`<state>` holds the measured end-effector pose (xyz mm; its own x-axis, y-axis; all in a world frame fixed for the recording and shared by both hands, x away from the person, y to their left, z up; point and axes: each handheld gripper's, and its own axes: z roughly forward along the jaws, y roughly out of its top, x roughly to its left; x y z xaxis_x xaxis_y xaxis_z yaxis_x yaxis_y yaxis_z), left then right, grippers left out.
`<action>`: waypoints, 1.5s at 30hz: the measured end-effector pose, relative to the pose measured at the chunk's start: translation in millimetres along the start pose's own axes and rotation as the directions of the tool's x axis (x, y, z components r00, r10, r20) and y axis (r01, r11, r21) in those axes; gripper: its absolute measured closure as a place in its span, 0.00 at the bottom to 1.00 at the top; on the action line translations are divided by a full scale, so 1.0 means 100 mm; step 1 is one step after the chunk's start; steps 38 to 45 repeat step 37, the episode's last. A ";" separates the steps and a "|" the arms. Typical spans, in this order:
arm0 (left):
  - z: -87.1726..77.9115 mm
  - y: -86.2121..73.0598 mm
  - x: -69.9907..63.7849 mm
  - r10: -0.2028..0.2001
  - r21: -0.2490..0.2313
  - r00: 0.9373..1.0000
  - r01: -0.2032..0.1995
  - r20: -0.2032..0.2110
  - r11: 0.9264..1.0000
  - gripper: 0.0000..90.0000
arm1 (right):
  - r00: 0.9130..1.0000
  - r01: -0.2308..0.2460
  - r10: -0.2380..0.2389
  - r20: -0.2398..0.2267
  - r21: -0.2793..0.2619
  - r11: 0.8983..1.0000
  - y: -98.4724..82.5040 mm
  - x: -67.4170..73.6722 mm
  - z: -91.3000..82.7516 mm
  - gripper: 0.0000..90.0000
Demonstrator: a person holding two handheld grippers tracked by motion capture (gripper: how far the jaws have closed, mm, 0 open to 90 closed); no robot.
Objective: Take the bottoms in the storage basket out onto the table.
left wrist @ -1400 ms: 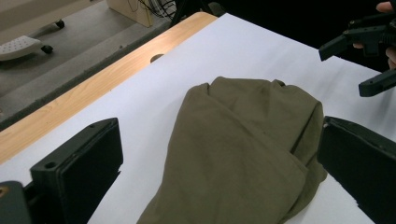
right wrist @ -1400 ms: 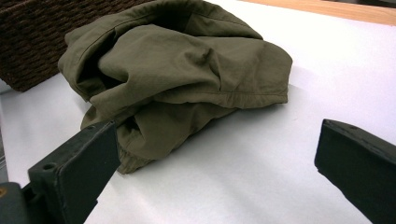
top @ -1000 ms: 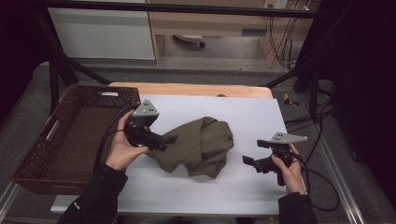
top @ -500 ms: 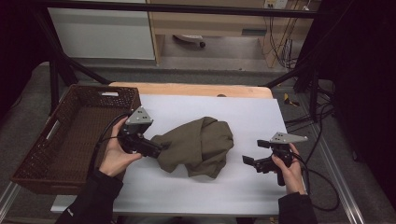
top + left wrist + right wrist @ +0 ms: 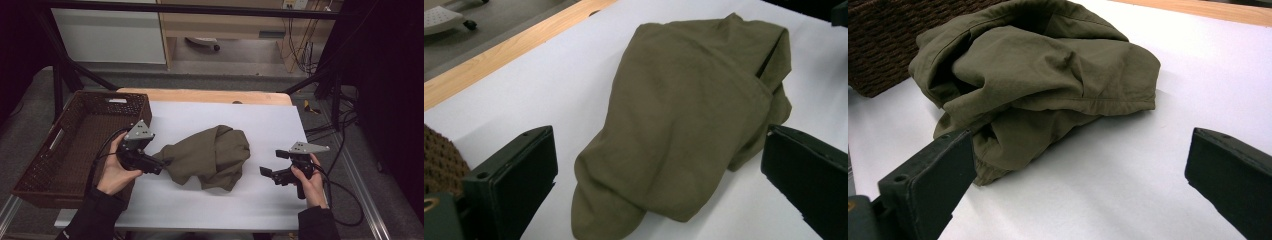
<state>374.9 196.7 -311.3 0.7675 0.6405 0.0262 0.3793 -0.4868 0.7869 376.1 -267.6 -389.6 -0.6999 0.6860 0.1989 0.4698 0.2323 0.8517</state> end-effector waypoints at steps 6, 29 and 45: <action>-0.05 -0.12 0.06 -0.015 0.012 1.000 0.015 -0.016 1.000 0.02 | 1.000 0.002 -0.002 0.001 -0.002 1.000 0.00 0.00 0.00 0.01; -0.23 -0.34 0.24 -0.047 0.007 0.997 0.047 -0.055 0.999 0.02 | 1.000 -0.001 0.001 0.008 0.004 1.000 -0.01 -0.01 -0.01 0.01; -0.27 -0.39 0.27 -0.054 0.004 0.996 0.055 -0.064 0.998 0.02 | 1.000 -0.003 0.003 0.010 0.003 1.000 0.00 -0.02 -0.01 0.01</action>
